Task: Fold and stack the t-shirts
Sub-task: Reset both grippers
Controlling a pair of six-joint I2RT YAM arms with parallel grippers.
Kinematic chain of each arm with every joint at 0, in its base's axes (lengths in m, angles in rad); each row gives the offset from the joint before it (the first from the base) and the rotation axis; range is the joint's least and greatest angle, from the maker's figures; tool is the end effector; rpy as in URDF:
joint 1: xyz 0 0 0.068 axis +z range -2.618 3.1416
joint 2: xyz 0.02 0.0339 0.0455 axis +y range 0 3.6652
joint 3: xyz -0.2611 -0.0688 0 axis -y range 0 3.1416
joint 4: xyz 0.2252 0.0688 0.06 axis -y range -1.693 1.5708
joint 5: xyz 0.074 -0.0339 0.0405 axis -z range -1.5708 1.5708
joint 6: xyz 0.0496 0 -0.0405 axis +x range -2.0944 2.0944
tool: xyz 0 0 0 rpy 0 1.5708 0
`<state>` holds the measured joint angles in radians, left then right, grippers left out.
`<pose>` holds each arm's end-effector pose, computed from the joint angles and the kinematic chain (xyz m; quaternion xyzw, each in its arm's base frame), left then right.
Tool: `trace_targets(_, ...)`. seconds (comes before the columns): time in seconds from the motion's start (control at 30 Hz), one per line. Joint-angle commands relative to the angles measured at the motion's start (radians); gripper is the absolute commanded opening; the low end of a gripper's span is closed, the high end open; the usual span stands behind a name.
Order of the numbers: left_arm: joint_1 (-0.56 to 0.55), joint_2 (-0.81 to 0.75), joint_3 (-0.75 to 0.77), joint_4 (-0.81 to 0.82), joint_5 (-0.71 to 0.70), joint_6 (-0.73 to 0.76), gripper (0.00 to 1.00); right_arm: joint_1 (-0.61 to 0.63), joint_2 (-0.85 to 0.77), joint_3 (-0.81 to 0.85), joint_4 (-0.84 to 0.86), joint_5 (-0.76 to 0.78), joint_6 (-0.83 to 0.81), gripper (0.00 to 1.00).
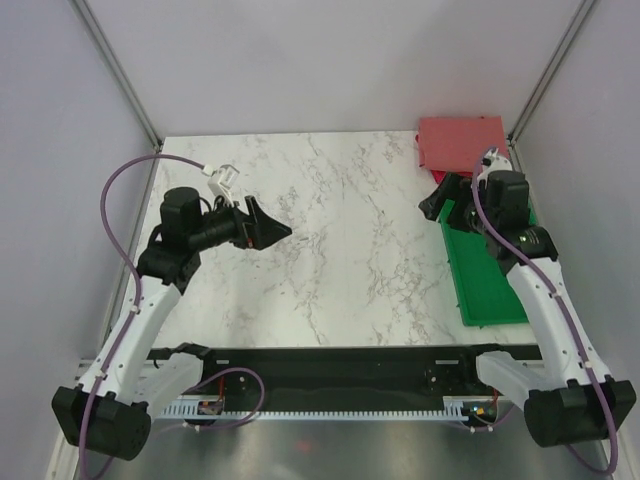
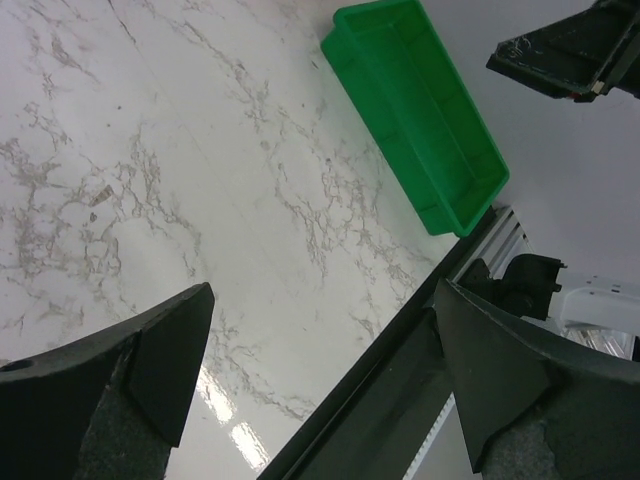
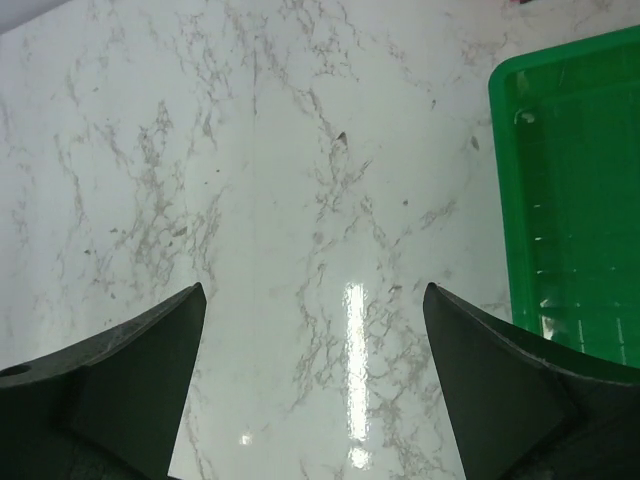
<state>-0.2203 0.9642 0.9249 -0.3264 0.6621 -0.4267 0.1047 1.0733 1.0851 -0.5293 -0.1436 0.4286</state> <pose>0.1926 -0.0744 0.3387 0.1030 0.7940 -0.4243 0.4230 0.2249 0.0308 0.3447 0.1034 0.8568 0.1919 0.4673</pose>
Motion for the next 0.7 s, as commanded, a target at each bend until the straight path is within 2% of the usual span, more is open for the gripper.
trace_targets(0.0, 0.002, -0.102, -0.066, 0.023, 0.028, -0.024, 1.00, 0.000, -0.151, -0.078, 0.003, -0.073, 0.078, 0.98)
trace_targets(0.23, 0.002, -0.309, -0.149, 0.020, -0.021, -0.060, 1.00, 0.000, -0.269, -0.166, -0.040, -0.097, 0.082, 0.98)
trace_targets(0.67, 0.002, -0.301, -0.130, -0.002, -0.025, -0.061, 1.00, 0.000, -0.303, -0.140, -0.070, -0.073, 0.053, 0.98)
